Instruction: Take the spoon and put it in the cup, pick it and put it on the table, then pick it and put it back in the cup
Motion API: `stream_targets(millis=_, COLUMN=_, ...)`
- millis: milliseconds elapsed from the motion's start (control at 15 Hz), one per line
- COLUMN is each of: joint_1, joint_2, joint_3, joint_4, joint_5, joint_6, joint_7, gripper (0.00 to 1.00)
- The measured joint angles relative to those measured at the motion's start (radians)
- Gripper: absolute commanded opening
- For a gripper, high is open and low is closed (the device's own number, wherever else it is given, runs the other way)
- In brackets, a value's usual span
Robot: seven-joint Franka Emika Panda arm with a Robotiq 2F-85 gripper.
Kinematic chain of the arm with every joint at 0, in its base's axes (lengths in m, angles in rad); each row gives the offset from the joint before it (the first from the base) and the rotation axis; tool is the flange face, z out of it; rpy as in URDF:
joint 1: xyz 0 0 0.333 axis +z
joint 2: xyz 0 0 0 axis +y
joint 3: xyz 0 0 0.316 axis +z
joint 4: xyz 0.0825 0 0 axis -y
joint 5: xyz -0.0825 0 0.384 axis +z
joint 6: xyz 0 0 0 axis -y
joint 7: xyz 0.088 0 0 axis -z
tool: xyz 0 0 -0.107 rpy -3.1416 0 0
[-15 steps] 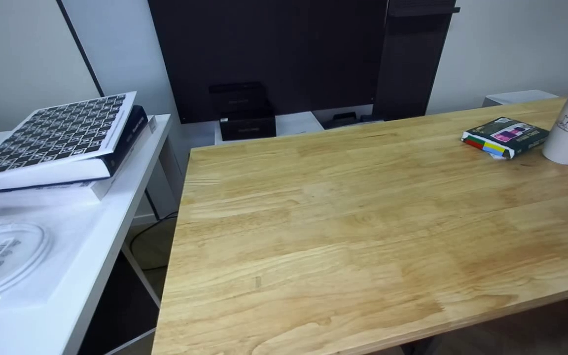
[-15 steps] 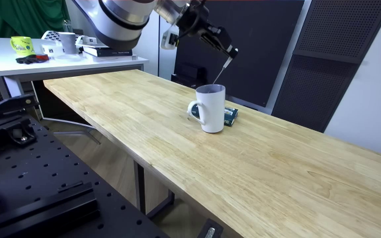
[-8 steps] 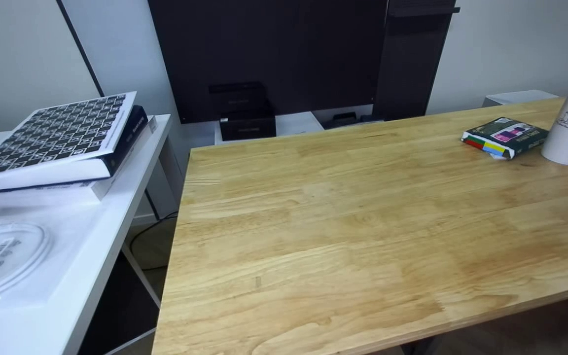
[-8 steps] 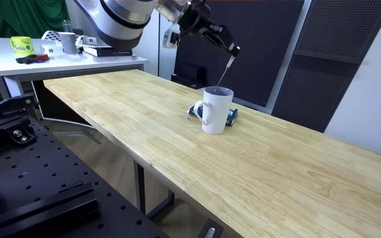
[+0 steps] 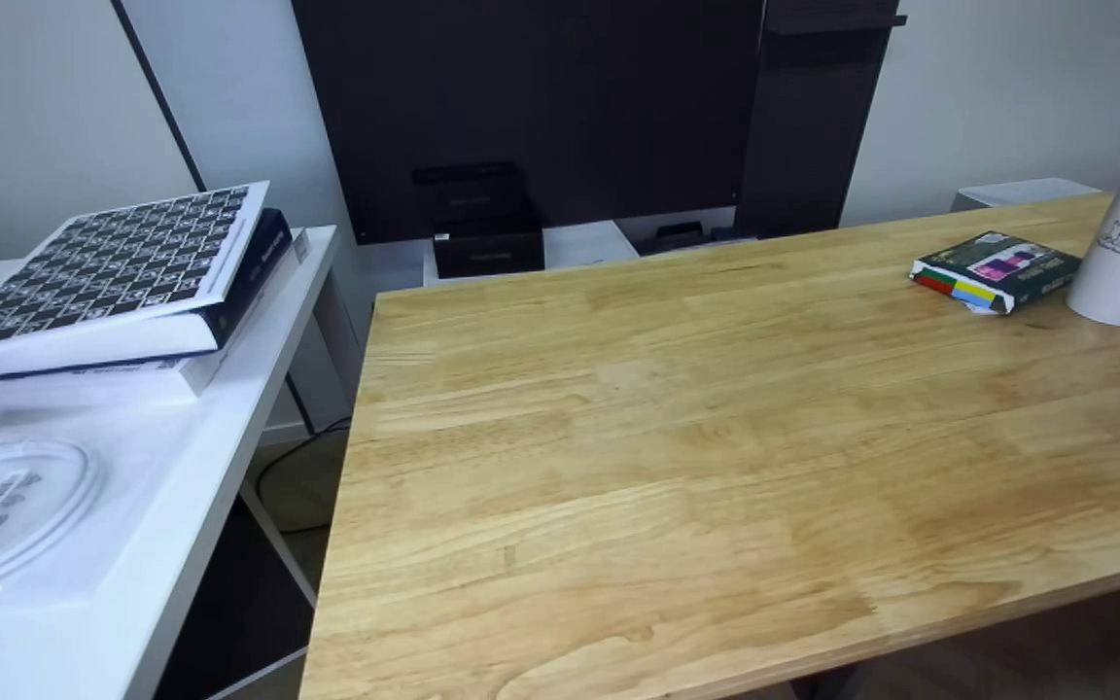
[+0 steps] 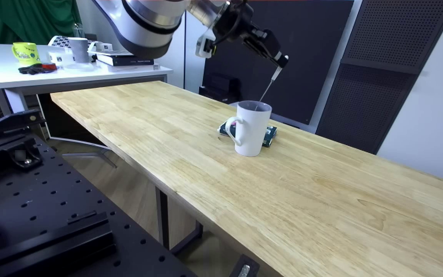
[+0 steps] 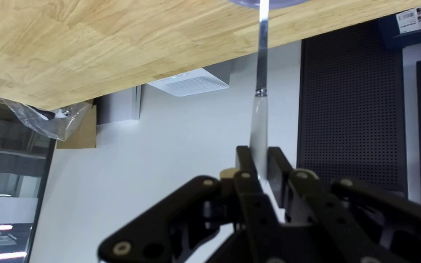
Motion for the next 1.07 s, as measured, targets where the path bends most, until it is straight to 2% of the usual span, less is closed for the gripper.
stream_targets(millis=533, joint_1=-0.051, joint_2=0.005, joint_3=0.051, joint_4=-0.003, joint_5=0.000, joint_6=0.000, joint_7=0.016, gripper=0.04)
stream_targets(millis=600, joint_1=-0.058, joint_2=0.006, joint_3=0.057, joint_4=-0.003, joint_5=0.000, joint_6=0.000, joint_7=0.019, gripper=0.40)
stream_targets(millis=733, joint_1=-0.069, joint_2=0.006, joint_3=0.069, joint_4=-0.003, joint_5=0.001, joint_6=0.000, joint_7=0.023, gripper=0.46)
stream_targets(millis=1067, joint_1=-0.104, joint_2=0.006, joint_3=0.080, joint_4=-0.002, joint_5=0.024, joint_6=0.000, joint_7=0.021, gripper=0.80)
